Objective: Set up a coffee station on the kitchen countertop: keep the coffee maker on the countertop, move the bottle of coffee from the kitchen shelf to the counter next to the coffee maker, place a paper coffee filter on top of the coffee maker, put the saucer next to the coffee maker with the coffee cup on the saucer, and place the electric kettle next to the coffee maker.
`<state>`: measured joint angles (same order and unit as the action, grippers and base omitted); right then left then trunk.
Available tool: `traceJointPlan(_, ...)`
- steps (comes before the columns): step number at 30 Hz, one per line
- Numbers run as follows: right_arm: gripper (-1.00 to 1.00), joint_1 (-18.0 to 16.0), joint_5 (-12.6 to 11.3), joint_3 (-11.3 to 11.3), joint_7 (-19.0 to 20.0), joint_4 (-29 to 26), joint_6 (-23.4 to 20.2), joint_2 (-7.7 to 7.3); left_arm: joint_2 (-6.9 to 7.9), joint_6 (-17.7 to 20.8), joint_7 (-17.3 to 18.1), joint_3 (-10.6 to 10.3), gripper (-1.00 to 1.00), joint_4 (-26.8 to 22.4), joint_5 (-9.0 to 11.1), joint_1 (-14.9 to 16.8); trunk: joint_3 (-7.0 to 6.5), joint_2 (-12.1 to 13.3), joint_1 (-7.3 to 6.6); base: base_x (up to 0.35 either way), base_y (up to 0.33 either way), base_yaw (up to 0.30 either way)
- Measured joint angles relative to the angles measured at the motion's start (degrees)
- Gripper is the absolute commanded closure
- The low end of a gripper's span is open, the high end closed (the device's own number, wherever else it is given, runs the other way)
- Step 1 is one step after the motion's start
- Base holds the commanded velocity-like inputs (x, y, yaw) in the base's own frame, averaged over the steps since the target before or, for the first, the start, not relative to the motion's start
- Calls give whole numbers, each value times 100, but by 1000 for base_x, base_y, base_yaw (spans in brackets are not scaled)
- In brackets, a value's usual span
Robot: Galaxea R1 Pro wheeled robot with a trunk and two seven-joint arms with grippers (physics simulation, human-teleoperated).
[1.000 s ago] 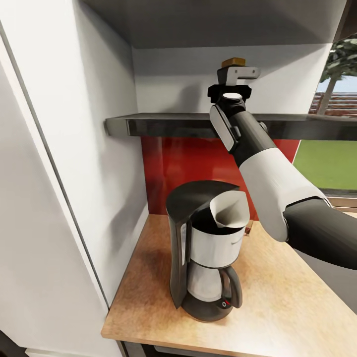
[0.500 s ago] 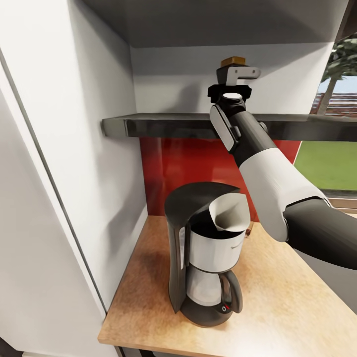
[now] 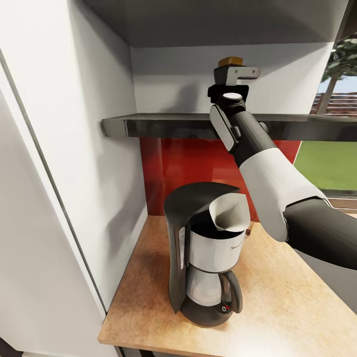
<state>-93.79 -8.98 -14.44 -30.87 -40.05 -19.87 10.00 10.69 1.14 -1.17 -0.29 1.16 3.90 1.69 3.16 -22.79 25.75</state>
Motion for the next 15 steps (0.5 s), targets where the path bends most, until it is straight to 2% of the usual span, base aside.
traceJointPlan(15,100,0,-8,-8,0,-12,-8,0,9,0,0,0,-100,1,0,-6,0,0,0,0,0,0)
